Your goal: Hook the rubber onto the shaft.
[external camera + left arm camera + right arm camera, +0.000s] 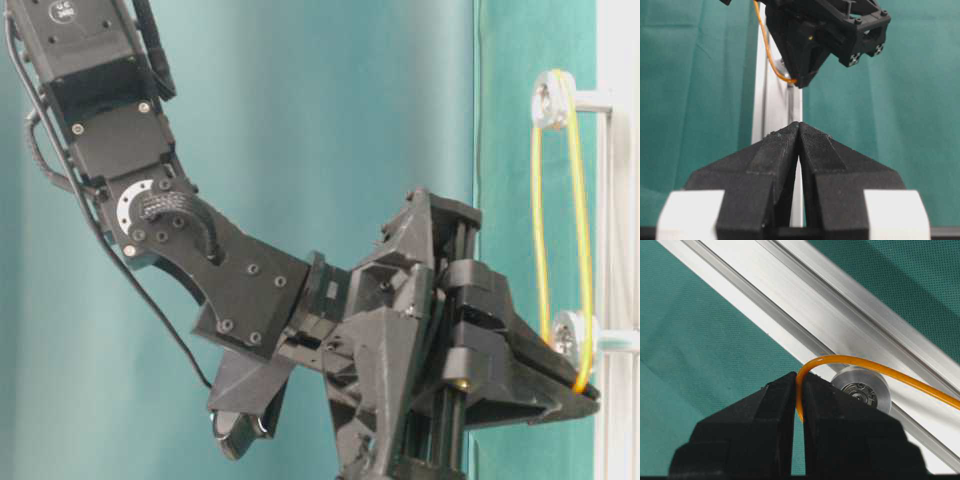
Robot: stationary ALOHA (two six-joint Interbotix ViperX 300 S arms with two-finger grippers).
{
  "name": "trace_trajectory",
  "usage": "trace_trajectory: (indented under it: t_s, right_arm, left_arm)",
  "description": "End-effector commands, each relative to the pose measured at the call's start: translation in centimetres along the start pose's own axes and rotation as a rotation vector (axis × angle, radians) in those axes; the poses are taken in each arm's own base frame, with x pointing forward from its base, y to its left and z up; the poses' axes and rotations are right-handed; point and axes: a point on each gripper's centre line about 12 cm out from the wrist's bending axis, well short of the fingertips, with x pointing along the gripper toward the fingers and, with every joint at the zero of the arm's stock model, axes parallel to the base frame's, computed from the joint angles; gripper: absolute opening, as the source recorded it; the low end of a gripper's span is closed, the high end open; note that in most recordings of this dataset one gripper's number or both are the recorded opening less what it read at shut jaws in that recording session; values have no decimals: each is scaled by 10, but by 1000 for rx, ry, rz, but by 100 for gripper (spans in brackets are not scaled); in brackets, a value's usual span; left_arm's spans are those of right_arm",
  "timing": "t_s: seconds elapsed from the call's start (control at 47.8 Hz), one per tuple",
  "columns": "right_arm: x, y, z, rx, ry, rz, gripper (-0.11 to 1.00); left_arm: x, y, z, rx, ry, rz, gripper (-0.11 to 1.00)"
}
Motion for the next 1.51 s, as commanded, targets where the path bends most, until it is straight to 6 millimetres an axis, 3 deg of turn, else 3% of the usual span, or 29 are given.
trace_trajectory:
  t_s: [0.0, 0.523, 0.899, 1.484]
  right_arm:
    - [-15, 14, 7, 1, -25, 56, 6]
    - [-14, 14, 6, 1, -23, 54, 6]
    - [-18, 18, -8, -25, -5, 39, 6]
    - [-40, -8, -22, -37, 24, -34, 6]
  left_arm:
    - [-2, 0, 12, 3, -28, 0, 0]
    - [-2, 0, 12, 4, -28, -1, 0]
    - [-2, 0, 12, 2, -28, 0, 0]
    - [-2, 0, 12, 2, -28, 0, 0]
